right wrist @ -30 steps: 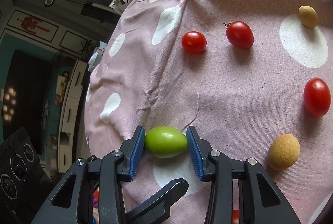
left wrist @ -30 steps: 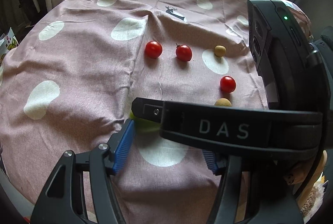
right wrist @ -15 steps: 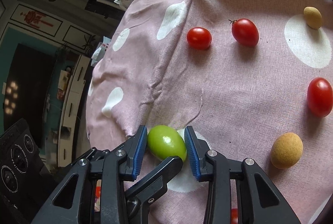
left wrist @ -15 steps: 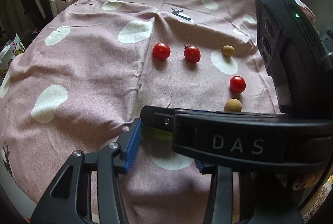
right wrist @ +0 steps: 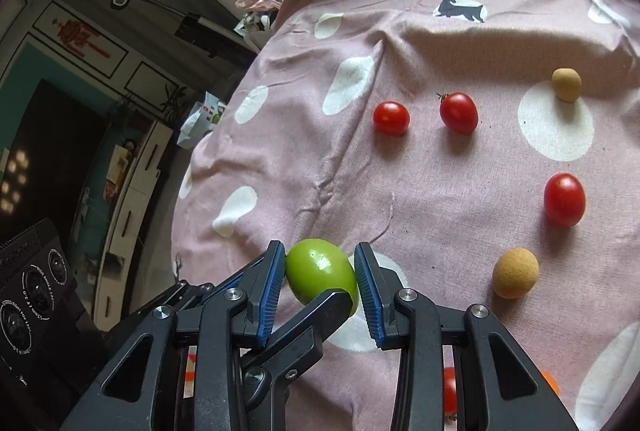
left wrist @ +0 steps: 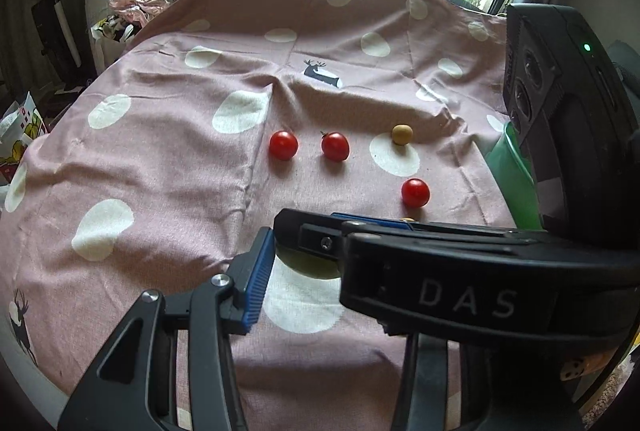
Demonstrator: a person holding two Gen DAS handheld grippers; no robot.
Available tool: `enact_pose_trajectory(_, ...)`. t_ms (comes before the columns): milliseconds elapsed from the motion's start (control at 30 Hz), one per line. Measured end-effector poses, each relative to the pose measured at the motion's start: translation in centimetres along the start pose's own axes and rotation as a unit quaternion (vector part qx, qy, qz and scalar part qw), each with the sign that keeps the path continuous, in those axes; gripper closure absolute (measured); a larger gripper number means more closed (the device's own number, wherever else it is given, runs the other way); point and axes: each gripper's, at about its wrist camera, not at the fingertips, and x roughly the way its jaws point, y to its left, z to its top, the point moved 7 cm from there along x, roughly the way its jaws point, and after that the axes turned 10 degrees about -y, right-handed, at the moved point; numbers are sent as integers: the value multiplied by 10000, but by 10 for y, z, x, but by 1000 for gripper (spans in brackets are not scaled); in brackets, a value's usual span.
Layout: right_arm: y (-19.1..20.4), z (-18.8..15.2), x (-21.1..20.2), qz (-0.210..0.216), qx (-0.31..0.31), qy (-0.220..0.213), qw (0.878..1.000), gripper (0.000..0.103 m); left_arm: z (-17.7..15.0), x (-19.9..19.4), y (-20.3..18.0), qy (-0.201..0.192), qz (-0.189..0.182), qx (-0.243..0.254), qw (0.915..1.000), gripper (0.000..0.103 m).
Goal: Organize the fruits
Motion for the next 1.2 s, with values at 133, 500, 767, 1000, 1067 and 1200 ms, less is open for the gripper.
enact_pose_trajectory(133,7,8,-22,-21,-82,-333,9994,63,12,-13,-14,-295,-101,155,9994,60)
enact_pose_trajectory(500,8,27,-77,-122,-91,-1137,9934,67,39,-37,-57,-812,-359,623,9941,60)
enact_pose_trajectory(767,-11,35,-110,-95,114,-1513,9884,67,48,-39,-93,-981,-540,964,9890,60)
enact_pose_trajectory(1000,-27,34,-108,-193,283,-1380,9898,67,42,-27,-101,-756,-604,931,9909,60)
enact_pose_trajectory(1067,-30,34,-104,-201,333,-1320,9905,67,39,-24,-100,-679,-621,898,9917,61)
enact_pose_trajectory(1200,-40,33,-100,-533,351,-1312,9893,67,35,-16,-93,-469,-579,902,9931,59)
